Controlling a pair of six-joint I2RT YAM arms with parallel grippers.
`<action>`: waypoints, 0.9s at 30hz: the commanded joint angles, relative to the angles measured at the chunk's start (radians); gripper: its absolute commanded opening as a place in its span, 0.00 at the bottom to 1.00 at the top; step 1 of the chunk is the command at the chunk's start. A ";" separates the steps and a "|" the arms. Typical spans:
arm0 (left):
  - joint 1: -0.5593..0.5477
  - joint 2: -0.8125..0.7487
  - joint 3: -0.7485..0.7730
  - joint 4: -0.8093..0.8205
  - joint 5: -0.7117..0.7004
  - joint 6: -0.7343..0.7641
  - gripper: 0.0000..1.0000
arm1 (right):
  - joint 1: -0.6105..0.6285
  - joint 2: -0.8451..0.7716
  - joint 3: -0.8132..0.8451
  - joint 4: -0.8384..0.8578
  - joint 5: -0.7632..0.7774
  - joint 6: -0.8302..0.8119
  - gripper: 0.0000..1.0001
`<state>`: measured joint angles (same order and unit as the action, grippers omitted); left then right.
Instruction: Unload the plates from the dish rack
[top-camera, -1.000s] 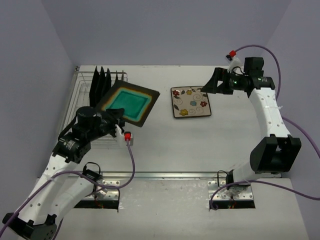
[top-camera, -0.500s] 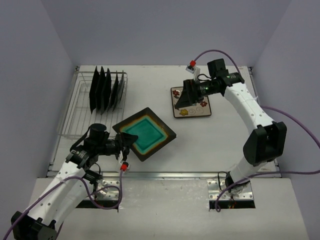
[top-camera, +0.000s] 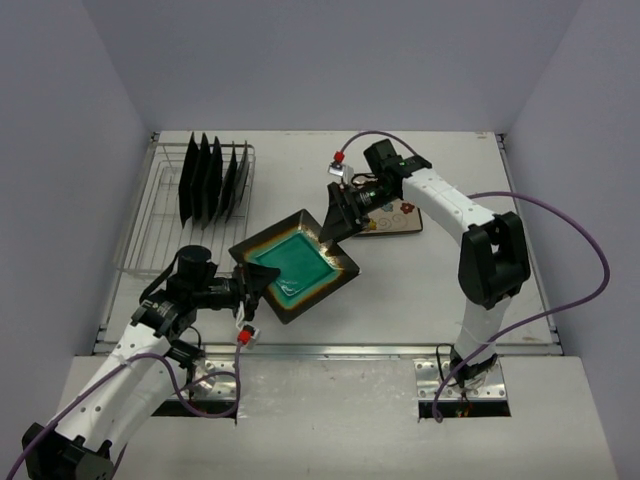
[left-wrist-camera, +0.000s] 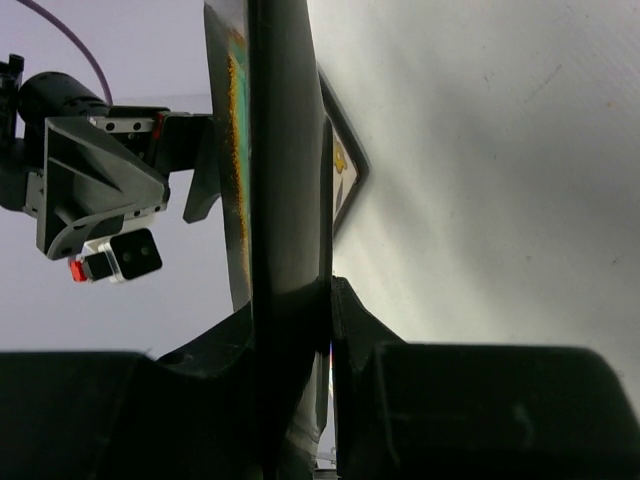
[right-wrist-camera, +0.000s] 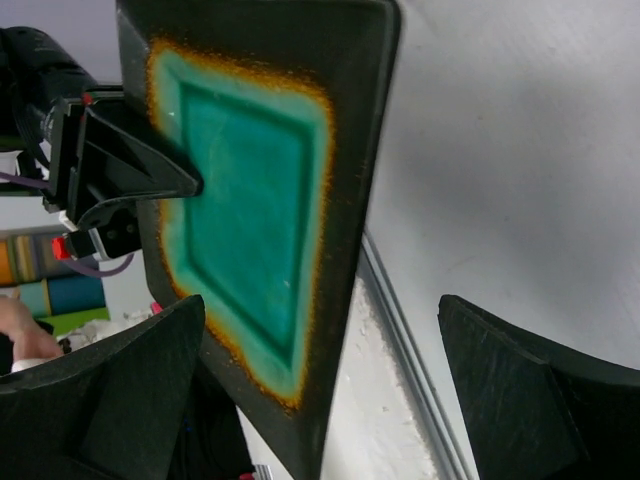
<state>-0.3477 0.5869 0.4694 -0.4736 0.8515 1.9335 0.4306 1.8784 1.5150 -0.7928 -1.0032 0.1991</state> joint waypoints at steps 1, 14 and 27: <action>-0.002 -0.011 0.055 0.193 0.121 0.700 0.00 | 0.039 0.002 0.023 0.040 -0.077 0.031 0.98; -0.004 0.024 0.049 0.285 0.107 0.649 0.00 | 0.074 0.037 -0.025 0.066 -0.113 0.074 0.52; -0.008 -0.002 0.042 0.297 0.073 0.594 0.61 | 0.019 0.012 -0.040 0.090 -0.155 0.105 0.00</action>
<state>-0.3515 0.6333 0.4686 -0.3563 0.8587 1.9661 0.4807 1.9350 1.4834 -0.7344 -1.1594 0.3174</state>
